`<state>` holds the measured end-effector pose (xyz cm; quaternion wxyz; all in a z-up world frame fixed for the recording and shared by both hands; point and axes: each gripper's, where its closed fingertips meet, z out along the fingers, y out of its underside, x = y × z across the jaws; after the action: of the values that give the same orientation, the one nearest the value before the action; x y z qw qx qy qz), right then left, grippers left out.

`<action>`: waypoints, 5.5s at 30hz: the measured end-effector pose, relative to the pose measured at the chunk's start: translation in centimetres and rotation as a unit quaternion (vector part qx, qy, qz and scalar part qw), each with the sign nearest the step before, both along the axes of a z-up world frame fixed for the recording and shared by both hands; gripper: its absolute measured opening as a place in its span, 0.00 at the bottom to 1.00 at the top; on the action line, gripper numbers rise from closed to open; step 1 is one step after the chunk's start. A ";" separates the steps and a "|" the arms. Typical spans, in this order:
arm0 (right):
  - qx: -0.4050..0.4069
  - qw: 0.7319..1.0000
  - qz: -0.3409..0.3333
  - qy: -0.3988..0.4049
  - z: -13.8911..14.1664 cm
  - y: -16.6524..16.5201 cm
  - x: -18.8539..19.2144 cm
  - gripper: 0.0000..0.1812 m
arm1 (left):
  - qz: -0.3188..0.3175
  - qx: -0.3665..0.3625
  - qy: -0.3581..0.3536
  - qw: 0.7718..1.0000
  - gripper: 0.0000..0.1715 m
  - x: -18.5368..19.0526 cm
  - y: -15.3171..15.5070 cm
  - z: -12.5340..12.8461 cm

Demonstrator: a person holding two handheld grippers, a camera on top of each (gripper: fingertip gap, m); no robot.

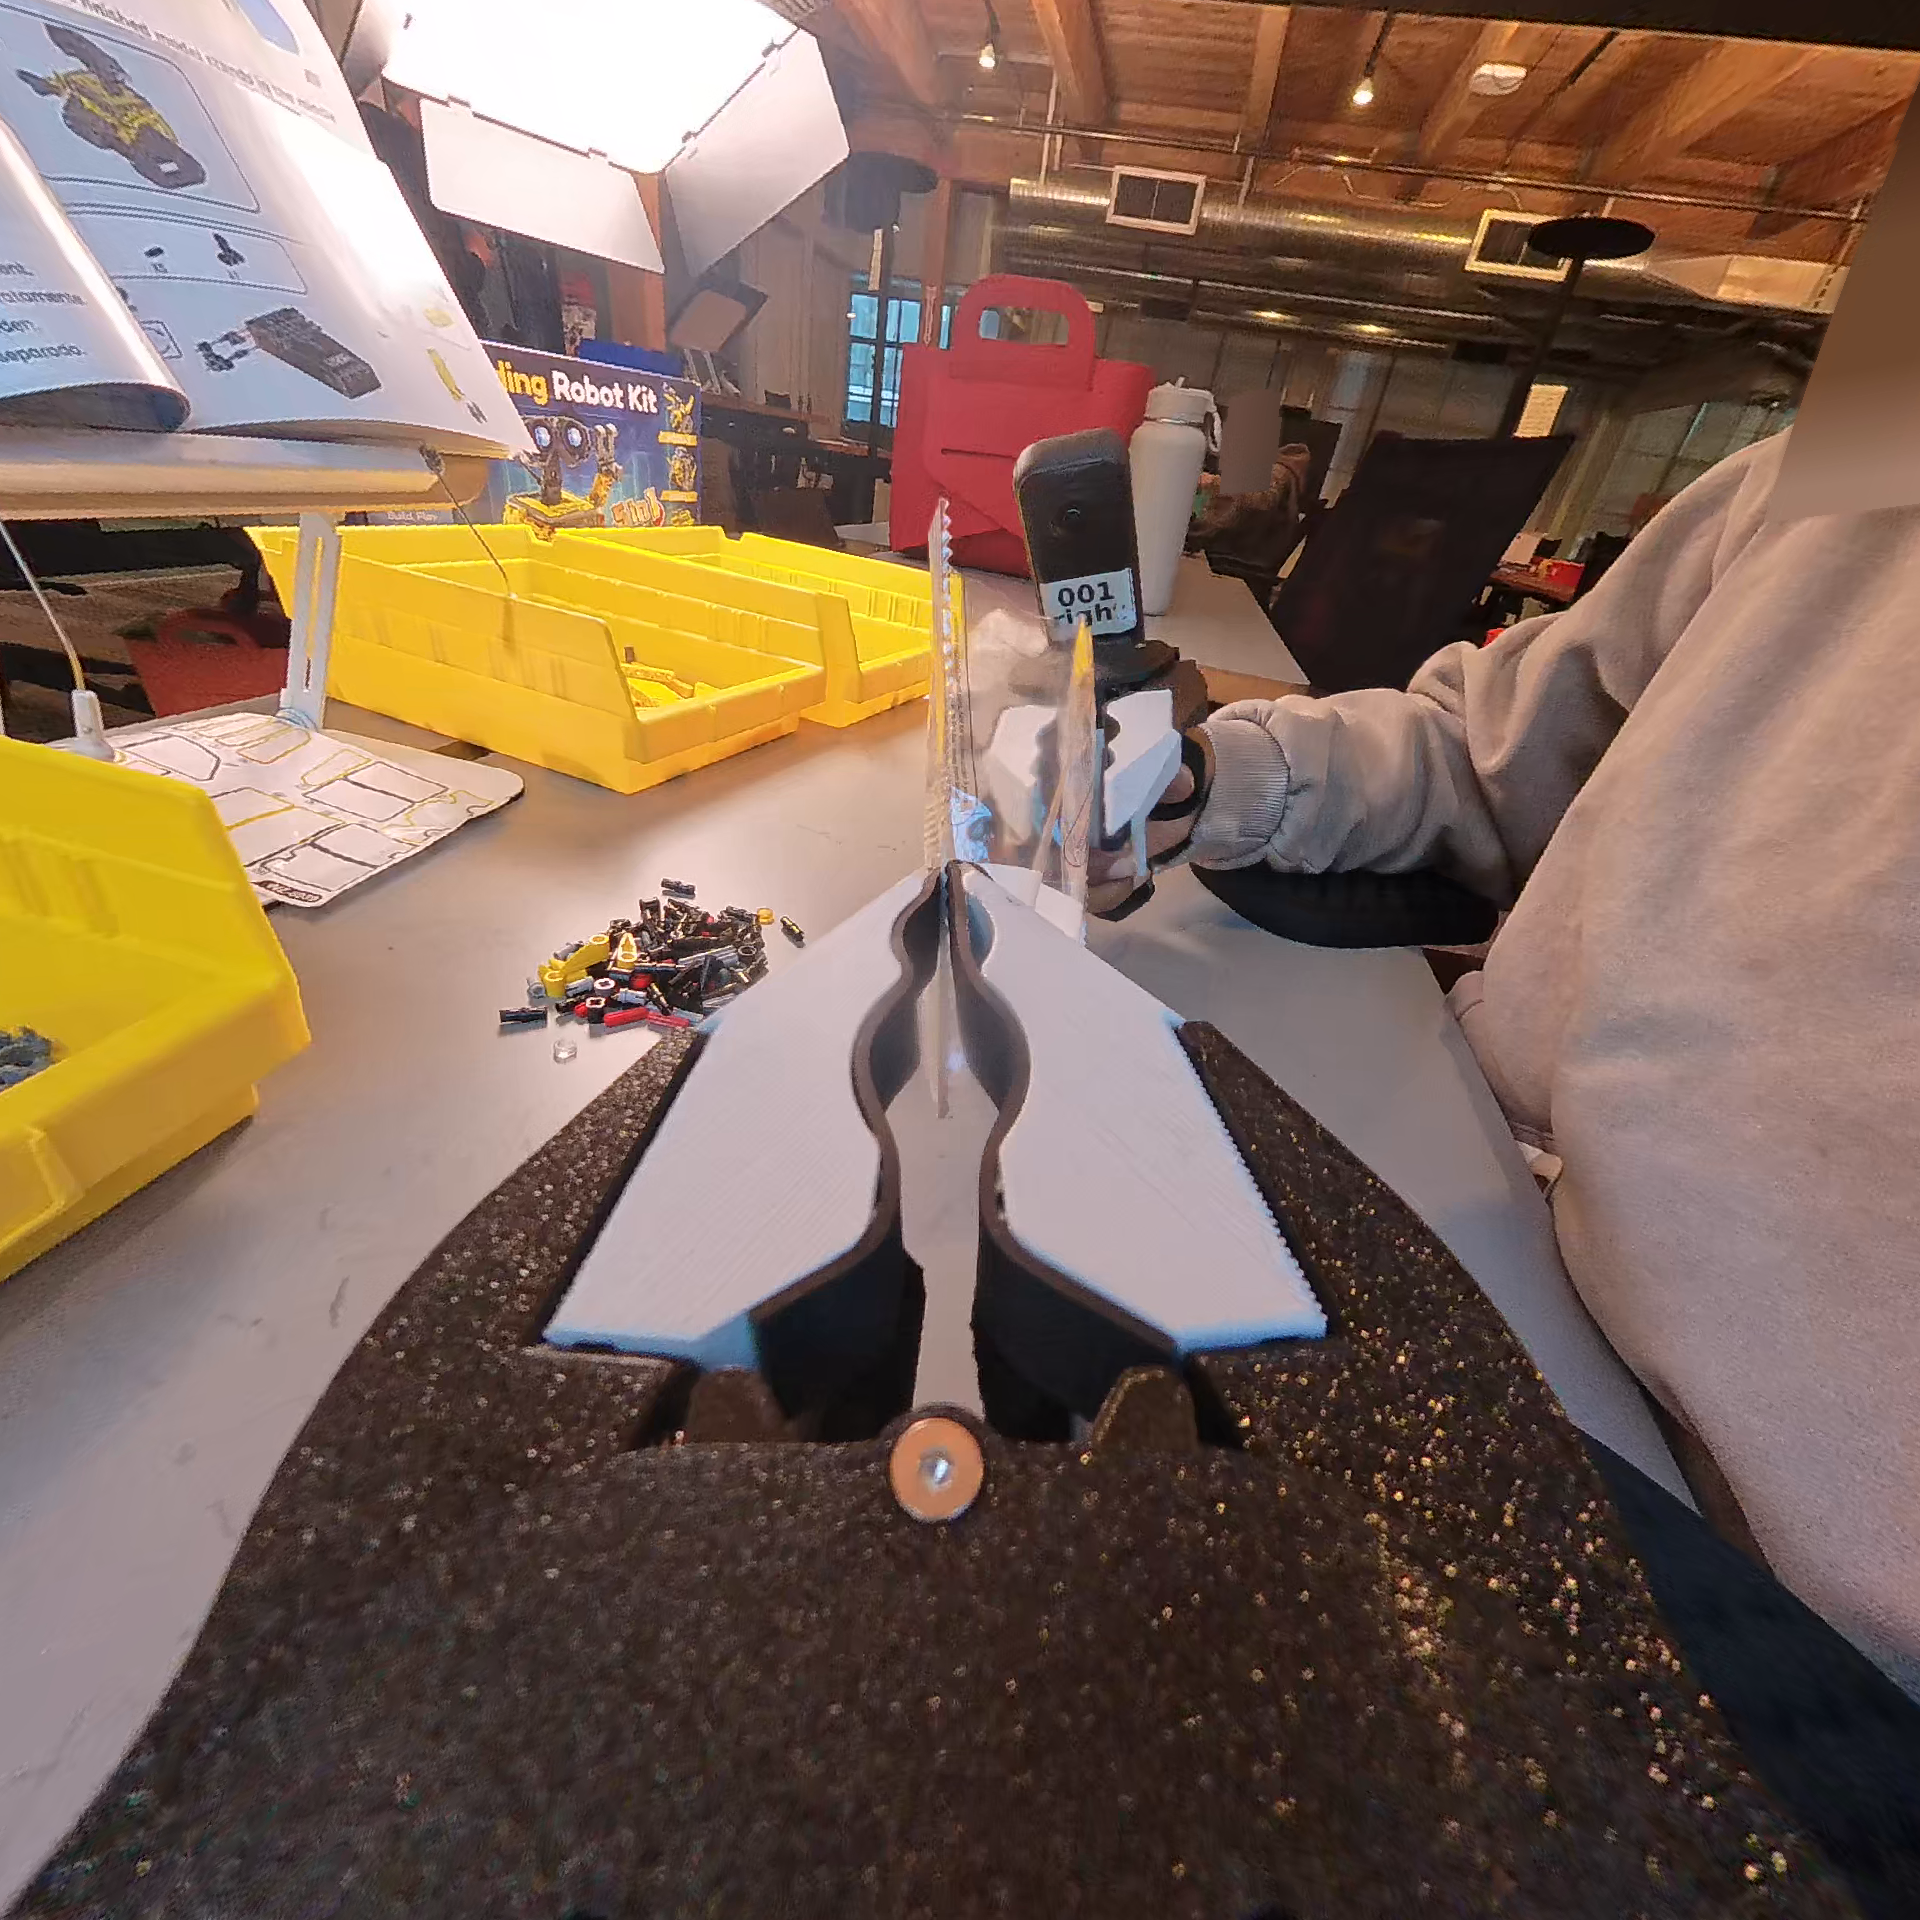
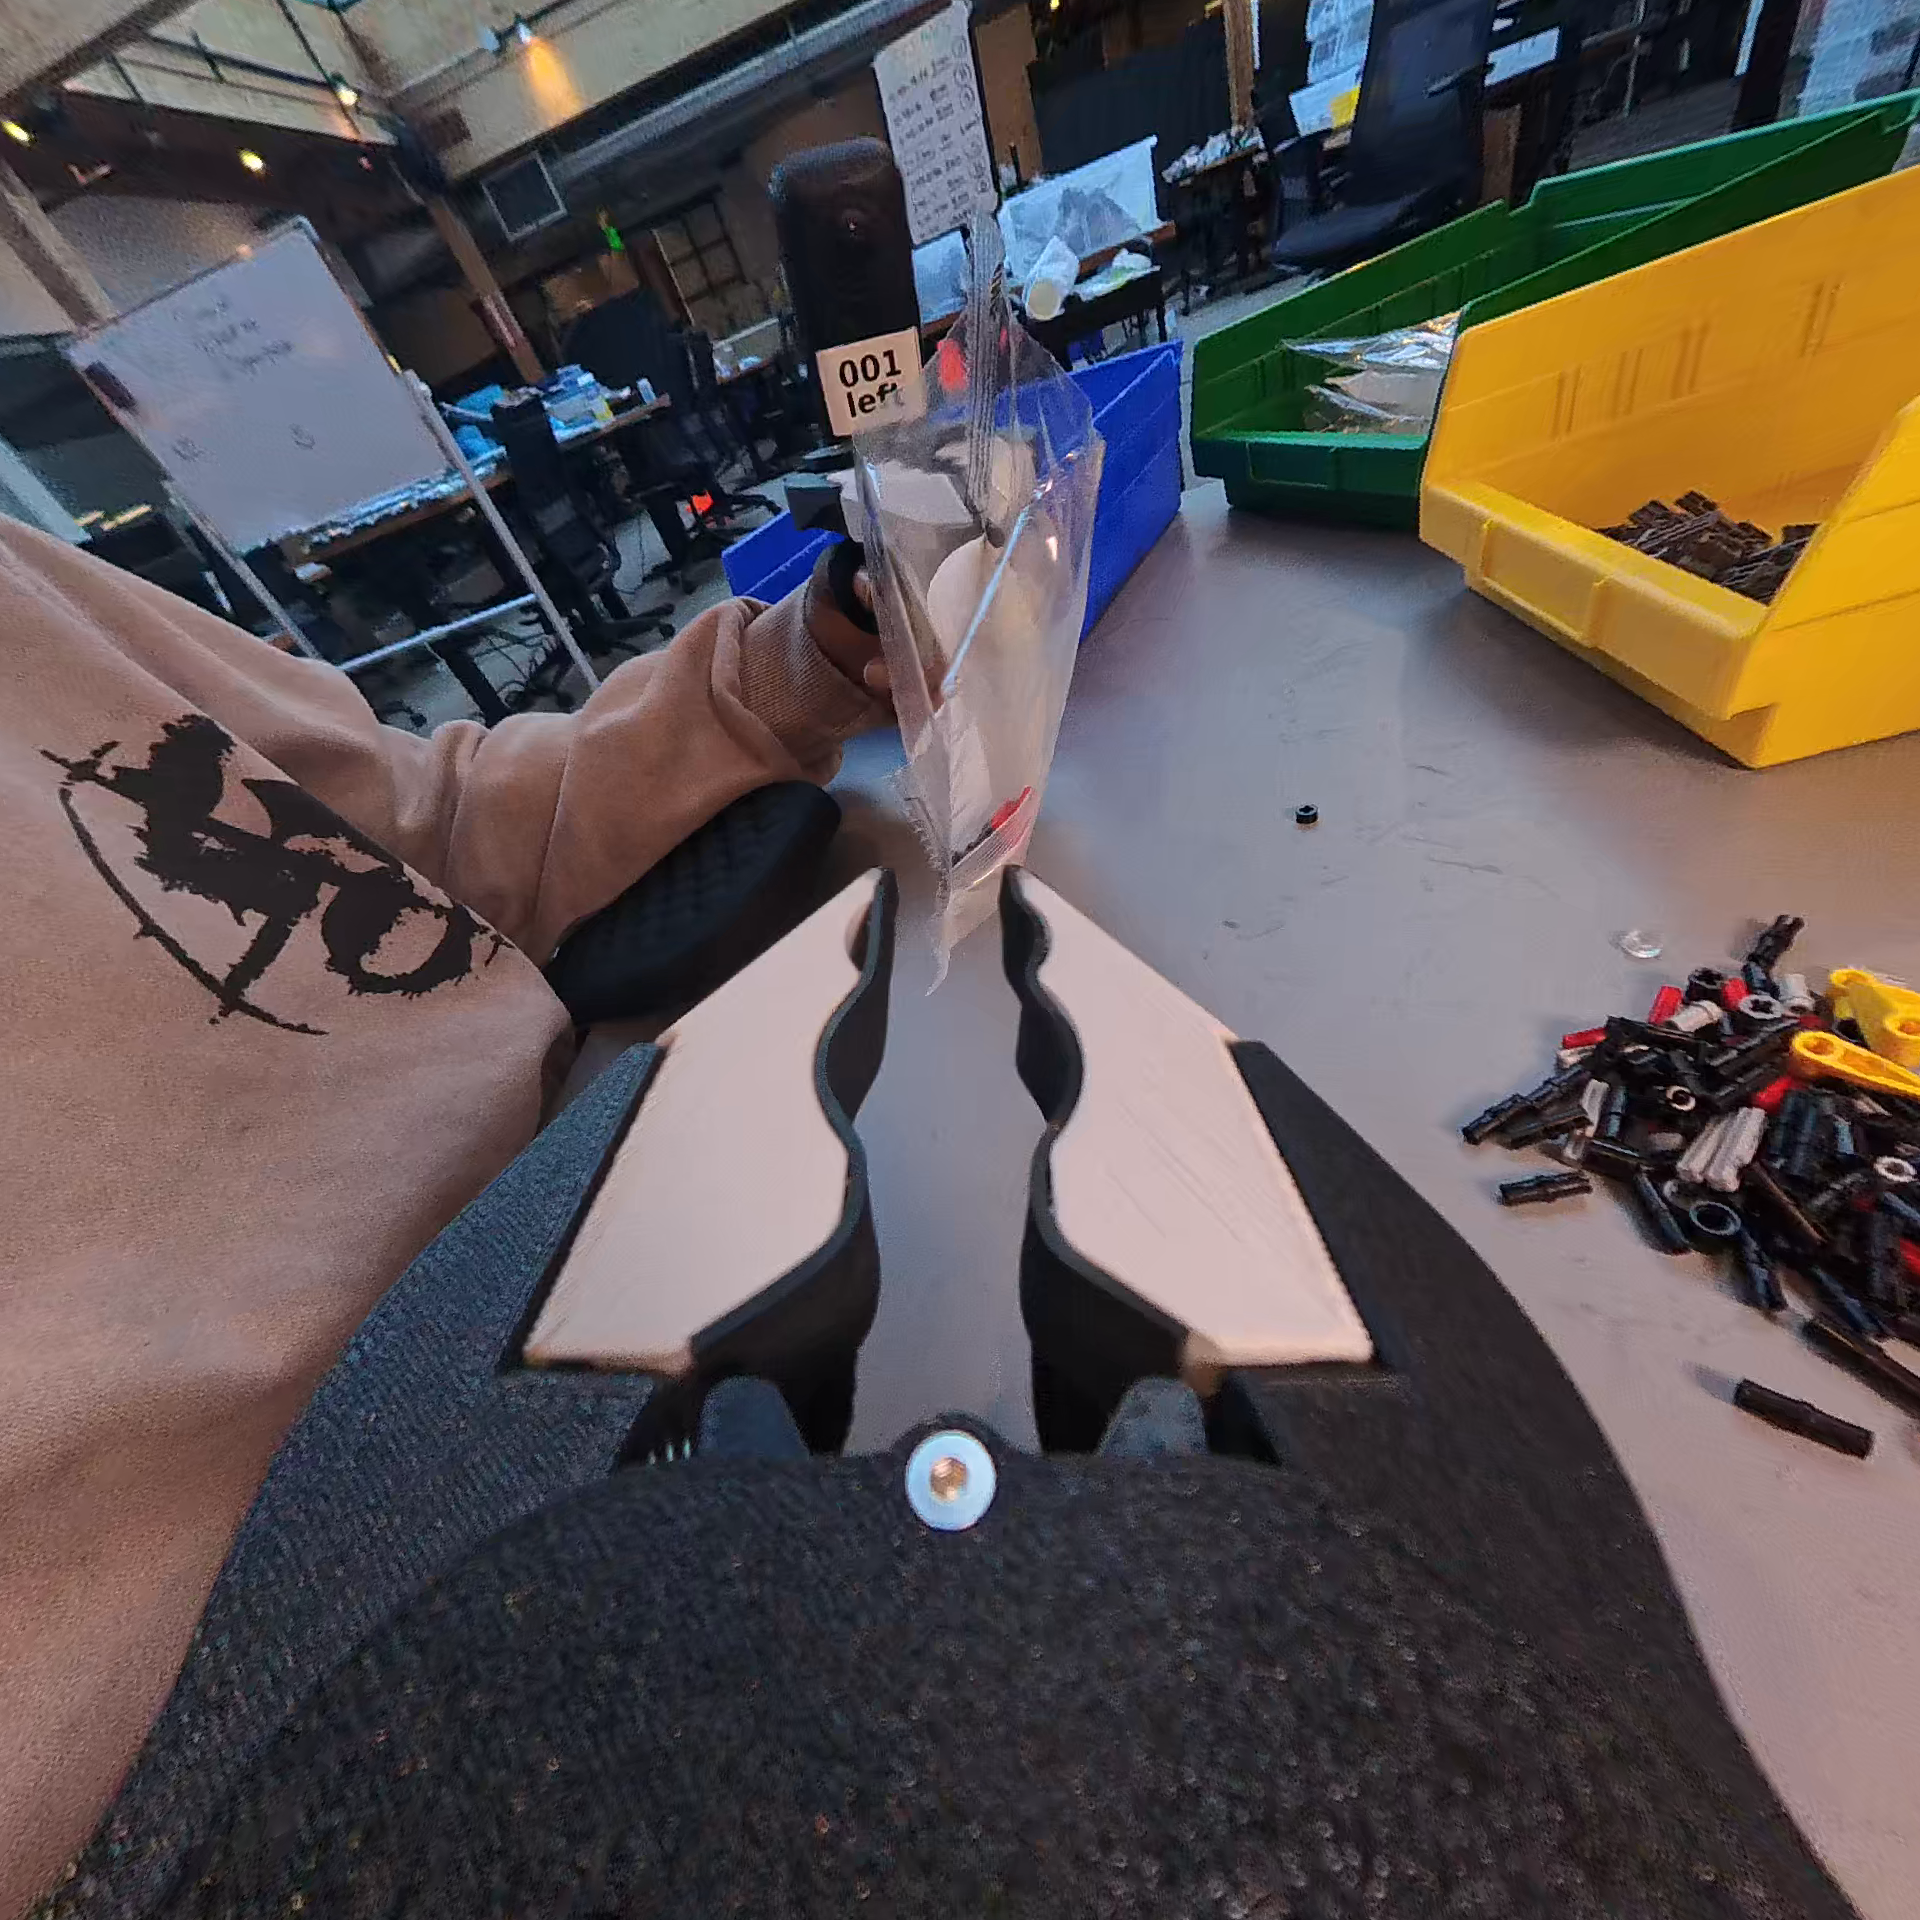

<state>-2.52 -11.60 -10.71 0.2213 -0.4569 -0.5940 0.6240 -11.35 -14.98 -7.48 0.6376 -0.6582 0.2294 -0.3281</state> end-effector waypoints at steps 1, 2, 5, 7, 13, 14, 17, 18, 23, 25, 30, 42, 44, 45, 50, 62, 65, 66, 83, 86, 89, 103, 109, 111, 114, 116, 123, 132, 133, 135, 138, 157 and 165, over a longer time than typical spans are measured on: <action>-0.002 1.000 -0.006 0.003 0.1 0.2 -0.1 0.06 | 0.000 0.001 -0.001 1.000 0.00 0.0 0.0 0.1; 0.002 1.000 -0.012 0.008 0.2 0.4 -0.2 0.01 | 0.000 0.001 -0.002 1.000 0.00 0.0 -0.1 0.1; 0.025 0.999 -0.017 0.019 0.7 0.9 0.2 0.00 | 0.010 -0.005 -0.003 1.000 0.00 -0.2 0.2 -0.2; 0.047 0.998 -0.023 0.021 1.4 1.8 0.8 0.00 | 0.025 -0.011 -0.009 1.000 0.10 -0.6 0.6 -0.4; 0.131 0.990 -0.058 0.001 2.6 6.1 5.3 0.00 | 0.211 -0.142 0.100 0.962 0.15 -6.5 4.1 -6.1; 0.147 0.987 -0.067 -0.007 2.4 6.9 6.0 0.00 | 0.224 -0.175 0.145 0.948 0.16 -7.0 4.4 -8.0; 0.169 0.982 -0.076 -0.036 1.3 7.9 7.8 0.00 | 0.232 -0.232 0.229 0.917 0.16 -7.1 5.1 -11.1; 0.169 0.982 -0.077 -0.041 1.0 7.9 8.0 0.00 | 0.245 -0.243 0.252 0.904 0.14 -7.5 5.4 -11.8; 0.172 0.982 -0.069 -0.046 0.3 7.7 8.3 0.00 | 0.228 -0.276 0.297 0.885 0.07 -6.9 6.0 -13.6; 0.168 0.982 -0.068 -0.045 0.3 7.7 8.2 0.00 | 0.229 -0.281 0.297 0.883 0.04 -6.7 6.0 -13.7; 0.160 0.984 -0.064 -0.053 -0.3 7.3 7.6 0.00 | 0.207 -0.264 0.291 0.896 0.03 -5.0 6.4 -12.3; 0.183 0.978 -0.062 -0.080 -1.7 6.5 6.9 0.00 | 0.001 -0.003 0.270 0.963 0.04 11.5 7.3 1.4; 0.184 0.978 -0.062 -0.080 -1.6 6.5 6.9 0.00 | 0.004 -0.011 0.272 0.962 0.05 11.5 7.7 0.8; 0.184 0.978 -0.062 -0.080 -1.6 6.5 7.0 0.00 | 0.007 -0.010 0.268 0.963 0.06 11.4 7.8 0.9; 0.179 0.979 -0.062 -0.075 -1.3 6.8 7.3 0.00 | 0.061 0.011 0.201 0.978 0.08 8.5 8.7 3.4; 0.169 0.974 -0.132 -0.071 -0.8 11.5 8.7 0.00 | 0.129 -0.251 0.316 0.906 0.21 -1.9 14.7 -12.8; 0.164 0.975 -0.132 -0.076 -1.3 11.6 8.5 0.00 | 0.131 -0.257 0.320 0.903 0.13 -1.9 15.1 -13.3; 0.163 0.975 -0.132 -0.077 -1.4 11.6 8.5 0.00 | 0.131 -0.257 0.322 0.901 0.11 -1.9 15.2 -13.4; 0.149 0.979 -0.107 -0.088 -0.8 10.9 6.1 0.00 | 0.124 -0.184 0.257 0.941 0.00 -1.3 14.8 -8.1; 0.149 0.978 -0.114 -0.096 -0.7 11.1 5.8 0.00 | 0.122 -0.201 0.271 0.933 0.00 -1.4 14.6 -9.1; 0.137 0.979 -0.123 -0.090 0.3 11.6 4.8 0.00 | 0.118 -0.216 0.249 0.937 0.07 -1.4 14.6 -9.6; 0.070 0.996 -0.045 0.025 7.3 8.0 -4.6 0.00 | 0.153 -0.222 0.188 0.944 0.10 -5.0 13.8 -9.6; 0.105 0.994 -0.009 0.006 6.4 8.2 -4.5 0.00 | 0.141 -0.230 0.195 0.943 0.11 -4.3 14.4 -10.3; 0.094 0.995 -0.016 0.006 6.8 8.8 -4.4 0.00 | 0.135 -0.233 0.204 0.941 0.11 -3.7 14.5 -10.7; 0.106 0.994 -0.027 0.003 6.8 9.3 -4.0 0.00 | 0.130 -0.238 0.228 0.935 0.12 -3.1 14.5 -11.5; 0.095 0.995 -0.027 0.005 6.8 9.1 -3.9 0.00 | 0.126 -0.238 0.238 0.933 0.12 -2.8 14.5 -11.7; 0.082 0.995 0.012 -0.048 3.5 8.8 -1.2 0.00 | 0.136 -0.242 0.264 0.924 0.16 -2.9 15.8 -12.4; 0.066 0.992 0.043 -0.104 -1.5 9.9 6.5 0.00 | 0.101 -0.236 0.302 0.918 0.28 -2.0 17.4 -13.2; 0.061 0.993 0.042 -0.097 -1.7 9.9 6.8 0.00 | 0.099 -0.235 0.303 0.918 0.28 -2.0 17.6 -13.2; 0.050 0.993 0.046 -0.091 -1.8 9.9 7.3 0.00 | 0.087 -0.239 0.300 0.920 0.24 -1.8 17.6 -13.3; 0.056 0.993 0.049 -0.088 -1.7 10.0 7.7 0.00 | 0.065 -0.247 0.290 0.922 0.17 -1.3 17.4 -13.4; 0.063 0.994 0.010 -0.090 -2.4 11.1 7.3 0.00 | 0.029 -0.149 0.224 0.963 0.02 1.4 15.9 -6.8; 0.086 0.992 0.009 -0.093 -2.9 10.3 6.3 0.00 | -0.060 -0.038 0.220 0.973 0.02 8.7 13.1 1.2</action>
<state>3.74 -1.29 -13.60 0.1979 -0.4870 -0.6677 0.5271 -2.63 -1.87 -6.31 0.5252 -0.7230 0.3904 -0.2213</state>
